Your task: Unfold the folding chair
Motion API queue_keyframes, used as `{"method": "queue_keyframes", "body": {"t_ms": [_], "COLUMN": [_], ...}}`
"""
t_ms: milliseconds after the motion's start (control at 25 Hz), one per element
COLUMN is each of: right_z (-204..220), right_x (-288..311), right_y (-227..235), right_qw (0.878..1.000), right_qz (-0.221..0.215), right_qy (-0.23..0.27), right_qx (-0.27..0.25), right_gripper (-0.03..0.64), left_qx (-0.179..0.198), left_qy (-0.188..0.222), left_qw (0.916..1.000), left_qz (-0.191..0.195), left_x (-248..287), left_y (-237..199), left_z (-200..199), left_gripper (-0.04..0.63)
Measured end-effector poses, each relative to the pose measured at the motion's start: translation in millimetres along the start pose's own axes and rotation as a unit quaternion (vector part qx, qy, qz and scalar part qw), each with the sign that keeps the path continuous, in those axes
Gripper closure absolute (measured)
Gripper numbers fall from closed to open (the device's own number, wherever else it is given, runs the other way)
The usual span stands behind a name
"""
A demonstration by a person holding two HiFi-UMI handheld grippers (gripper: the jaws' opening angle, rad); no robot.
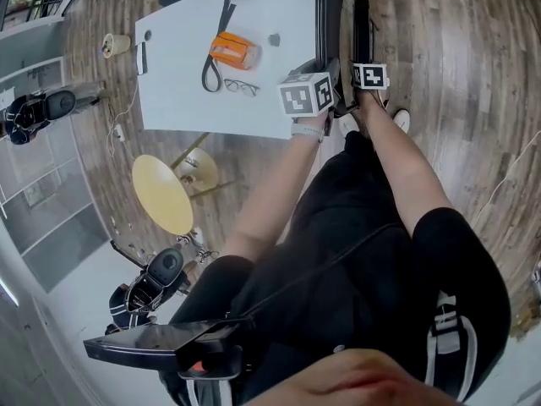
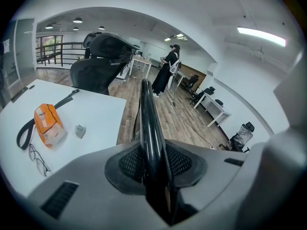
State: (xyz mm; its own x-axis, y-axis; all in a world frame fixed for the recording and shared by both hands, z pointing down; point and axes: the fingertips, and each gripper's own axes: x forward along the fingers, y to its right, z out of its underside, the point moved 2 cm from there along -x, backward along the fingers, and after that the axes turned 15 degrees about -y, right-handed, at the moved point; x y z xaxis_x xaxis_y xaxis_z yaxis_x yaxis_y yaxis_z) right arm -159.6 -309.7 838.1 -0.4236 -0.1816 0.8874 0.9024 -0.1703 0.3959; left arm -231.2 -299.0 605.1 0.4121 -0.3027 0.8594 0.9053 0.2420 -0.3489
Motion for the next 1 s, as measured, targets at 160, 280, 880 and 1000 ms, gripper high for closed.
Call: {"method": "queue_keyframes", "body": {"t_ms": [160,280,880,1000], "right_z": [3.2,6.3,23.7,32.8], "right_x": [-4.0,-8.2,-26.9,-32.9], "right_y": [16.5,27.6,97.2,124.8], "right_qw": [1.000,1.000,0.994,0.991], "right_qz": [-0.003,-0.015,-0.106,-0.130], "right_qy": [0.003,0.003,0.012,0.008], "right_qx": [0.001,0.001,0.036,0.042], "right_gripper": [0.413,0.413,0.417,0.417], "left_qx": [0.002,0.003,-0.018,-0.014], "left_qy": [0.000,0.002,0.006,0.005], "left_qw": [0.9999,0.9995,0.9994,0.9993], "left_qz": [0.016,0.030,0.030,0.035], "left_x": [-0.4,0.7,11.2,17.7], "left_y": [-5.0,-4.6,-3.5,5.6], "left_z": [0.7,1.6,3.5,5.1], "left_gripper": [0.499,0.499,0.499,0.499]}}
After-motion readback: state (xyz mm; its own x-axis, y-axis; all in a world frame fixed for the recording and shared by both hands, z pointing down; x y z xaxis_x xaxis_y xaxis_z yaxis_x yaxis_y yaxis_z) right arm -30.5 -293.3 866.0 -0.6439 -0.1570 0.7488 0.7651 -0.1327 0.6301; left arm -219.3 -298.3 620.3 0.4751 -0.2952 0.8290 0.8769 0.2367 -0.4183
